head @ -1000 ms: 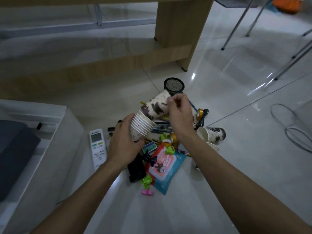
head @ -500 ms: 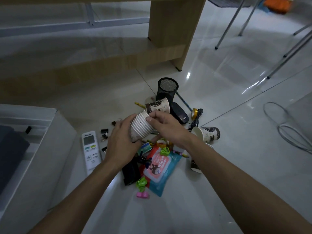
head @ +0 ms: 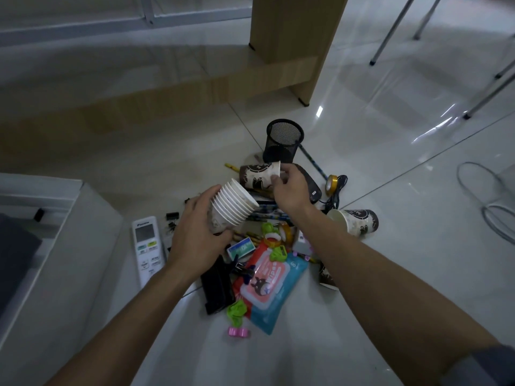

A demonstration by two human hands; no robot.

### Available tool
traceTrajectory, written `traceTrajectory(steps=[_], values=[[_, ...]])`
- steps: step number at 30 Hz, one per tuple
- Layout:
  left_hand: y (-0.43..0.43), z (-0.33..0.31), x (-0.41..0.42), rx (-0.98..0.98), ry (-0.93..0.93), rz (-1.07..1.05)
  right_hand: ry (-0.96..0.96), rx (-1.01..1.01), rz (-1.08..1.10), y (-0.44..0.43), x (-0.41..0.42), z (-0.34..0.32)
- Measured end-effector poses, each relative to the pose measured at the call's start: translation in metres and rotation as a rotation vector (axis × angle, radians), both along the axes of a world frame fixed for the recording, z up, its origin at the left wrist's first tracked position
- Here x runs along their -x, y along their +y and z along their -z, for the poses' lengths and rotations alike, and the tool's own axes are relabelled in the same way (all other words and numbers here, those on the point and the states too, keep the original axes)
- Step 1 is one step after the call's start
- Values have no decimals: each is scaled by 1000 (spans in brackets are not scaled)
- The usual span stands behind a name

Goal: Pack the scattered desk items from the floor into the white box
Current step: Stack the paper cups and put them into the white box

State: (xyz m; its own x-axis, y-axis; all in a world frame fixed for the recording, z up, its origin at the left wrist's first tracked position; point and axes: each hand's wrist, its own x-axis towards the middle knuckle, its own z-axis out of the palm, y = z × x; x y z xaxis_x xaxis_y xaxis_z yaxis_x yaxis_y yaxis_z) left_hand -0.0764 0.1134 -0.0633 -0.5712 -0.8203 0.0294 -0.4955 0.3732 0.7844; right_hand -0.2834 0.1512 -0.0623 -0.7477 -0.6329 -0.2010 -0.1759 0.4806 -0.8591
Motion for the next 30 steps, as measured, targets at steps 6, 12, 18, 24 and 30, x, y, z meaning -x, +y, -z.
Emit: traceTrajectory(steps=[6, 12, 18, 24, 30], values=[[-2, -6, -9, 13, -44, -22, -33, 325, -14, 17, -21, -17], [9, -24, -8, 27, -30, 18, -66, 416, -196, 47, -35, -49], [24, -44, 4, -21, 42, 95, -114, 308, -340, 76, -42, -74], [60, -53, 18, -173, 119, 245, 183, 60, -38, 130, -9, -63], [96, -39, 24, -308, 17, 378, 460, -658, -225, 184, 2, -27]])
